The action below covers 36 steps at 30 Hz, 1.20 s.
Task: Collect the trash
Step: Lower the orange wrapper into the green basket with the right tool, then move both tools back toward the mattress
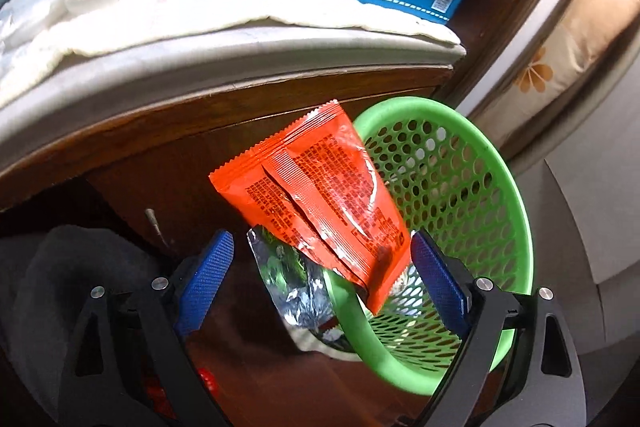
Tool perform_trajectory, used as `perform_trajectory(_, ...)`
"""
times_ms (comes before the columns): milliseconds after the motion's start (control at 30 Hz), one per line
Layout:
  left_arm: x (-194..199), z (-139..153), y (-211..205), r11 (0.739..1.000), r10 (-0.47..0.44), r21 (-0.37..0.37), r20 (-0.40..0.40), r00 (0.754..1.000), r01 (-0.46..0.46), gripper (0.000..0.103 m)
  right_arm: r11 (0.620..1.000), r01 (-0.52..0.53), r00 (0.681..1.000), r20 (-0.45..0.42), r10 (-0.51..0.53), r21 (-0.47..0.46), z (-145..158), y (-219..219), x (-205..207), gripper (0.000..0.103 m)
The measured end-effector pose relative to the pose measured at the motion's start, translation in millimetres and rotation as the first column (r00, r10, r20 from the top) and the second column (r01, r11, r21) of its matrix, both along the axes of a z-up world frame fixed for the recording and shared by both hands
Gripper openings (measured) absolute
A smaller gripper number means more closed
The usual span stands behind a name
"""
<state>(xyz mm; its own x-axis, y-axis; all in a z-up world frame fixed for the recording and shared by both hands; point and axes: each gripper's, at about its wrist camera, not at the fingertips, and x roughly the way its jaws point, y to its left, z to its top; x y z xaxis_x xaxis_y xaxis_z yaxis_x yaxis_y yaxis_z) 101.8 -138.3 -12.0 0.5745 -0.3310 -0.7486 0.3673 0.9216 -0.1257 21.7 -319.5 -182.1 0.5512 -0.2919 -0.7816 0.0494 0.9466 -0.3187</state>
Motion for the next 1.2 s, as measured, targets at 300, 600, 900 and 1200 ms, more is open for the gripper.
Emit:
perform_trajectory(300,7.7,-6.2,21.1,0.999,0.041,-0.022,-0.036,0.999,-0.042,0.096,0.996,0.043,0.999,0.021,-0.045,0.081,8.4,-13.3,10.5,0.050)
perform_trajectory(600,7.0,-10.0,17.9,0.999,0.040,-0.015,-0.046,0.998,-0.041,0.096,0.887,0.151,0.978,0.067,-0.199,0.436,38.7,-70.3,0.4,0.012)
perform_trajectory(900,7.7,-7.3,38.6,0.998,0.067,-0.014,-0.041,0.997,-0.067,0.096,0.840,0.219,0.952,0.079,-0.295,0.497,58.1,-106.0,-1.8,0.013)
perform_trajectory(1200,5.5,-5.1,87.9,0.991,0.134,0.003,-0.025,0.991,-0.134,0.096,0.842,0.212,0.940,0.132,-0.315,0.496,85.6,-116.5,-7.6,0.042)
